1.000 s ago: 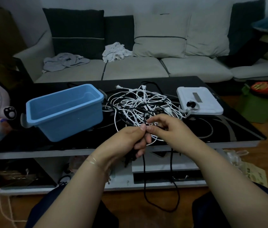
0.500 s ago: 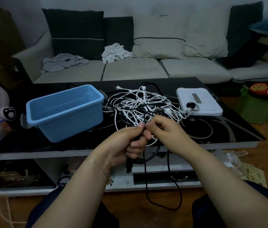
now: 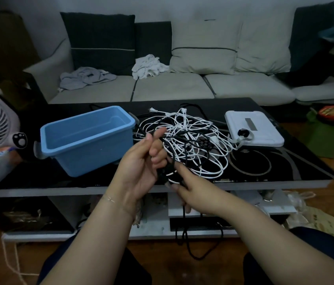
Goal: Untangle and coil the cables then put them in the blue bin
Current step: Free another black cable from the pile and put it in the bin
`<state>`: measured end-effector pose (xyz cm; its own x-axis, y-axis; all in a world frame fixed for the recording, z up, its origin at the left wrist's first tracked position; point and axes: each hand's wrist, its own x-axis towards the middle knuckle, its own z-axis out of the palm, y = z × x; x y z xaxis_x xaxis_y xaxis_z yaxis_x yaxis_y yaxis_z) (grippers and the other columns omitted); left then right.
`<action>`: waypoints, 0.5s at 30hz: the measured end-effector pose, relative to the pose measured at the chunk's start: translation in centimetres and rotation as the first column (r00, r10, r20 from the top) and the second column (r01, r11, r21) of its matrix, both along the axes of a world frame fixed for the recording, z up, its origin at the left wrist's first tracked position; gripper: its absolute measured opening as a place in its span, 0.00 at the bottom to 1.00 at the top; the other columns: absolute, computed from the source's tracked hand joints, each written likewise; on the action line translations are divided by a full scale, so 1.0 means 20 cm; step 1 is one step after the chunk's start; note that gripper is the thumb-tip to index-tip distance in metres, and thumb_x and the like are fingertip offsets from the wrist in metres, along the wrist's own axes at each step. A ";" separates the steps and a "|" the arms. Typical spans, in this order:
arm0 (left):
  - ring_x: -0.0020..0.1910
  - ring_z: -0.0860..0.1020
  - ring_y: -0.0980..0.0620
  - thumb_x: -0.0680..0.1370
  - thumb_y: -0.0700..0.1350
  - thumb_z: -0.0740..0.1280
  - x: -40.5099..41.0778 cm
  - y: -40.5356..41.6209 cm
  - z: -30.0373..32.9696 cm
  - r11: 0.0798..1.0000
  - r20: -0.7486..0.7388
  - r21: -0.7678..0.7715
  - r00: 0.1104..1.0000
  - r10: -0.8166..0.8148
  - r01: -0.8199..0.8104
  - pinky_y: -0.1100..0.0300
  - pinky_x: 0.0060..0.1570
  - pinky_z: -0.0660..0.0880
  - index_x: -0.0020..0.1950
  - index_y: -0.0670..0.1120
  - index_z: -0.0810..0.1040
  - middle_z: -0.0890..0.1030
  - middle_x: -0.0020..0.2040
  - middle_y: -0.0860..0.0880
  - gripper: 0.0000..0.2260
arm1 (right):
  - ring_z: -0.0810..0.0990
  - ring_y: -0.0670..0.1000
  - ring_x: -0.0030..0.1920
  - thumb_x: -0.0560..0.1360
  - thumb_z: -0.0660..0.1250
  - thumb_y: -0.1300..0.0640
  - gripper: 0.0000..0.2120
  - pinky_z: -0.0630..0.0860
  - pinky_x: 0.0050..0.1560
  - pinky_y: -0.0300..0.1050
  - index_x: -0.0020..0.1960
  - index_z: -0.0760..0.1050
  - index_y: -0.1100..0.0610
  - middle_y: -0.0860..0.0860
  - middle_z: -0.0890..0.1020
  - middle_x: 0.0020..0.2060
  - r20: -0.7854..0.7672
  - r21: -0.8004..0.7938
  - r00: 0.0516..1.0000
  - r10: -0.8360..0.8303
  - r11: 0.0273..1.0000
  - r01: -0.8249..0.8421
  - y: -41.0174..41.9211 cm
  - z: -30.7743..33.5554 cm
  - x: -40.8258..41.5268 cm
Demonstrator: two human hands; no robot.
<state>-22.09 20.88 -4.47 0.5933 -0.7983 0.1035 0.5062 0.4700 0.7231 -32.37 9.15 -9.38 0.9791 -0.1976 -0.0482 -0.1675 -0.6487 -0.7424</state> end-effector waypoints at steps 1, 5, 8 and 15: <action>0.24 0.69 0.59 0.82 0.45 0.55 0.01 -0.01 0.00 0.997 0.025 0.009 0.997 0.070 -0.070 0.68 0.24 0.68 0.66 0.38 0.69 0.68 0.26 0.54 0.16 | 0.80 0.50 0.38 0.81 0.57 0.52 0.24 0.78 0.41 0.45 0.73 0.52 0.42 0.55 0.81 0.46 -0.054 -0.114 0.998 0.033 0.993 -0.039 0.00 0.00 -0.01; 0.30 0.81 0.55 0.85 0.43 0.53 0.02 -0.02 -0.03 0.956 0.265 0.102 0.934 0.241 -0.276 0.62 0.32 0.78 0.57 0.42 0.72 0.74 0.27 0.53 0.10 | 0.79 0.56 0.50 0.81 0.56 0.50 0.14 0.76 0.51 0.53 0.67 0.65 0.47 0.54 0.80 0.52 -0.008 -0.274 1.000 0.029 0.961 -0.030 0.01 0.02 -0.04; 0.26 0.79 0.56 0.85 0.43 0.52 0.01 -0.02 -0.05 0.895 0.589 0.189 0.776 0.227 -0.405 0.65 0.28 0.75 0.56 0.47 0.73 0.85 0.41 0.54 0.10 | 0.78 0.54 0.52 0.81 0.55 0.47 0.17 0.74 0.47 0.47 0.70 0.62 0.39 0.51 0.81 0.54 0.022 -0.367 1.000 0.010 0.930 -0.001 -0.02 0.05 -0.05; 0.39 0.84 0.54 0.84 0.42 0.53 -0.07 -0.07 -0.09 0.825 0.802 0.254 0.587 0.112 -0.505 0.63 0.34 0.79 0.68 0.66 0.57 0.83 0.51 0.62 0.20 | 0.72 0.42 0.43 0.79 0.62 0.50 0.21 0.66 0.40 0.37 0.70 0.63 0.38 0.39 0.77 0.47 -0.101 -0.289 0.988 0.120 0.946 -0.144 -0.07 0.09 -0.07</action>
